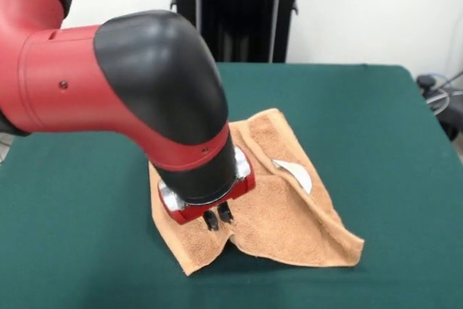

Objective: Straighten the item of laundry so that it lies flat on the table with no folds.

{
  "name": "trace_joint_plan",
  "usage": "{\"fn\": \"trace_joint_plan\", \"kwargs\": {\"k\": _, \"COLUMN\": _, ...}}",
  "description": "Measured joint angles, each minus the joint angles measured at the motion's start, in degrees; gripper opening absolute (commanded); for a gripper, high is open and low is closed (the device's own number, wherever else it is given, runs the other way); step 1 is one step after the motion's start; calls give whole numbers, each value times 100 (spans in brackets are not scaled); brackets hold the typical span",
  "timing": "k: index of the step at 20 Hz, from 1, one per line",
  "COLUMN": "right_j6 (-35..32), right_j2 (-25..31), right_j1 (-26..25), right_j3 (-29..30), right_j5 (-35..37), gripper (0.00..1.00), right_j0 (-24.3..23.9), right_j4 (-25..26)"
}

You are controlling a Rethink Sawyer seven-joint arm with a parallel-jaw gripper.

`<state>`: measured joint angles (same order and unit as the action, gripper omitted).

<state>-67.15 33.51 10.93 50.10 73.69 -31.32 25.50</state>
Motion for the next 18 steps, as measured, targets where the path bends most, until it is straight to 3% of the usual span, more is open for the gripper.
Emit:
{"fn": "trace_joint_plan", "kwargs": {"k": 10, "right_j6": 1229, "right_j2": 196, "right_j1": -580, "right_j3": -1441, "right_j5": 1138, "gripper": 0, "right_j0": 170, "right_j4": 30}}
{"fn": "trace_joint_plan", "kwargs": {"k": 14, "right_j6": 1269, "right_j2": 173, "right_j1": -563, "right_j3": -1494, "right_j5": 1251, "gripper": 0, "right_j0": 164, "right_j4": 33}}
{"fn": "trace_joint_plan", "kwargs": {"k": 18, "right_j6": 1269, "right_j2": 113, "right_j1": -166, "right_j3": -1140, "right_j5": 1254, "gripper": 0, "right_j0": 50, "right_j4": 14}}
